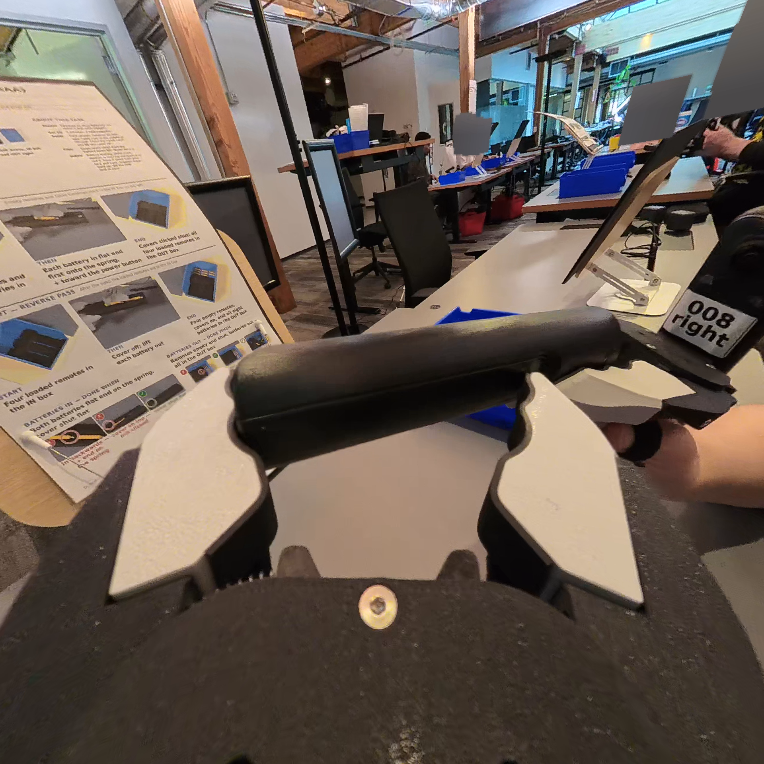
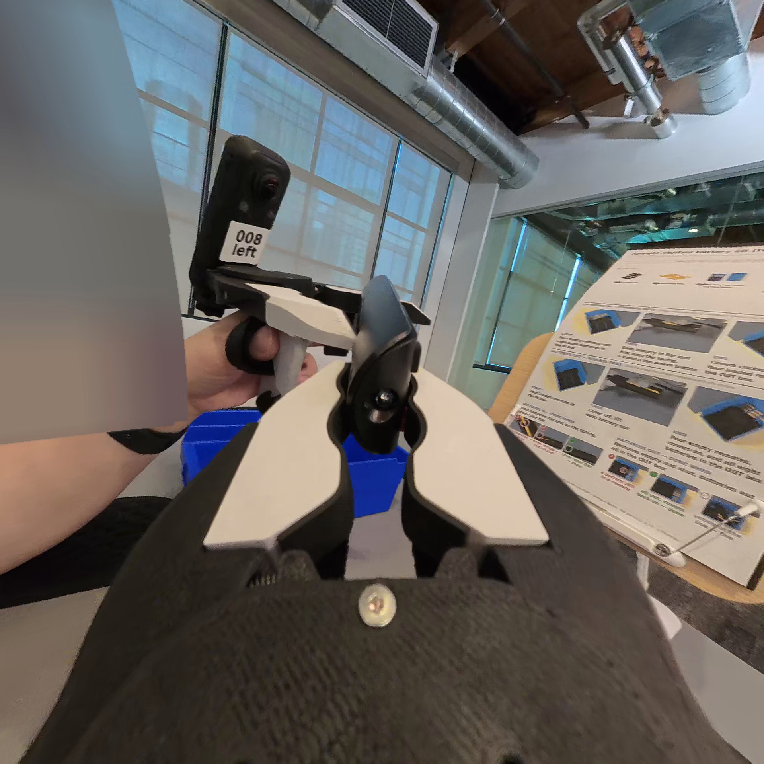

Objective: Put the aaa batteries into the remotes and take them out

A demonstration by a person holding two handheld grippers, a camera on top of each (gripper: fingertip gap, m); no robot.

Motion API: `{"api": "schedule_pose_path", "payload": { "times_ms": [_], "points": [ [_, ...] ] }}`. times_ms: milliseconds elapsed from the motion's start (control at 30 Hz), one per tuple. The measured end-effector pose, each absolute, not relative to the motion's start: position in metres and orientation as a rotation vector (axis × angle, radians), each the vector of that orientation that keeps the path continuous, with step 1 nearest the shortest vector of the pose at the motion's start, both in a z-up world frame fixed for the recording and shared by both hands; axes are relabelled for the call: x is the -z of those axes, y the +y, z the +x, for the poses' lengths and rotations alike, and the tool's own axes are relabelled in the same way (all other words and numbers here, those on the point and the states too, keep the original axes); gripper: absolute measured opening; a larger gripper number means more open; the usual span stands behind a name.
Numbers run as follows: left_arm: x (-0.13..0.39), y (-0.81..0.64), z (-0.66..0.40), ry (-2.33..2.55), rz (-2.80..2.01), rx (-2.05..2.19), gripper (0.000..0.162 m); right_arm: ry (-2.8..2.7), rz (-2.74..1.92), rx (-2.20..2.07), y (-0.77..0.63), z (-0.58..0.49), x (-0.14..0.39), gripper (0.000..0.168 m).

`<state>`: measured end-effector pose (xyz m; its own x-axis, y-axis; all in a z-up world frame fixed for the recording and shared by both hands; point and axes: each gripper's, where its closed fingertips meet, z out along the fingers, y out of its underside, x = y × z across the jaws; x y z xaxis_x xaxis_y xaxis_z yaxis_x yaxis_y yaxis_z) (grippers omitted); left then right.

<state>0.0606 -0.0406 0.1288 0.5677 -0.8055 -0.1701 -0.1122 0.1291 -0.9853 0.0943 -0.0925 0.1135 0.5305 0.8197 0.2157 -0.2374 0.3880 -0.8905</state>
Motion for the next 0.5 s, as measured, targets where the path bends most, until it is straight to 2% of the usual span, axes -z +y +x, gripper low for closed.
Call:
{"api": "schedule_pose_path", "payload": {
  "times_ms": [500],
  "points": [
    [-0.1332, -0.0373, 0.0604, 0.783, -1.349, 0.528, 0.123, -0.682, -0.947, -0.746, -0.0874, 0.1024, -0.1173, 0.023]
  ]
}}
